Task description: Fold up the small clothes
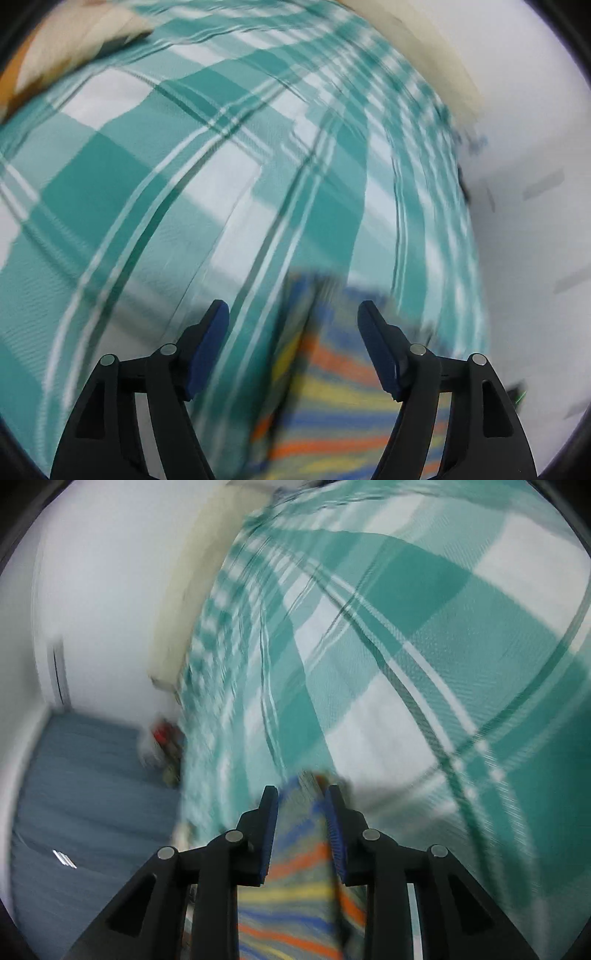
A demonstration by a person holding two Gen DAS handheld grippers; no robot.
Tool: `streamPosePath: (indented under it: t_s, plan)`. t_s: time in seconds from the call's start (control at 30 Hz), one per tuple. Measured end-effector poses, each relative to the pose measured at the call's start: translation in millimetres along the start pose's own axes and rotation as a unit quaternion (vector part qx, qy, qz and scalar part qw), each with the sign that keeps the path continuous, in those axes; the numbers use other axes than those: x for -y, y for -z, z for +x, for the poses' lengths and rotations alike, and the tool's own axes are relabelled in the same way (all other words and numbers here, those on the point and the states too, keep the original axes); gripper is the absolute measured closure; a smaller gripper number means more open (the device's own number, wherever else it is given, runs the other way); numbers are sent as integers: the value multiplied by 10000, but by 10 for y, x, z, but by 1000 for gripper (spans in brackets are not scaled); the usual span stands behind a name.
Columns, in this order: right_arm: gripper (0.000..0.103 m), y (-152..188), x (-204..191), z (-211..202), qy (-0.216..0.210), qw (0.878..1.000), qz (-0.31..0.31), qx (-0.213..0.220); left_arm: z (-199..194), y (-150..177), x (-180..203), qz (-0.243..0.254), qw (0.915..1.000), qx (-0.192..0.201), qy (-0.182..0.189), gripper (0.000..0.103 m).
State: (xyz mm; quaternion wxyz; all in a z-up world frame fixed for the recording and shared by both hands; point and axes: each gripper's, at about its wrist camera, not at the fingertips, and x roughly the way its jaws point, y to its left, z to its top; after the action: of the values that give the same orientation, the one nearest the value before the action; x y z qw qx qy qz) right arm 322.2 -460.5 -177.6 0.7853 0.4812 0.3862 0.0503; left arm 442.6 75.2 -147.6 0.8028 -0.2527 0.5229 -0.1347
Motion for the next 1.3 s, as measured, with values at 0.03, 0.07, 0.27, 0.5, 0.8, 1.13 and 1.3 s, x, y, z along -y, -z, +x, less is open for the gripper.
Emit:
streamPosePath:
  t_s: [0.03,0.07,0.27,0.5,0.8,1.13,1.3]
  plan:
    - [74,85,-15,-84,112,9994,-304,-135,-60,135,10,196,9998,-52,-14,30]
    - [74,175,-69,-121,203,9977,-584,-262,-141,326,3,425,9990,-110,-35,28]
    - [67,1146,-324,-474,440,9707,-2220,-808,-162,1313,-22,1846,9726,-335,-1371,33]
    - [83,1755,-70,-387,1430,9336,-3036,-1254,-382,1610,-28,2204,9571,-110,-1877,29]
    - [48,2016,-101,-940,1666,9399,-2967,-274,-631,2336,-8,1682,9702,422,-1694,11]
    - [34,2519,140,-1126,2642,9130,-3071,482,-461,2717,83,2483,9397,770,-2223,3]
    - [29,2567,143,-1027,2817,9042,-3185,401,-411,2726,65,2497,9394,732,-2231,2]
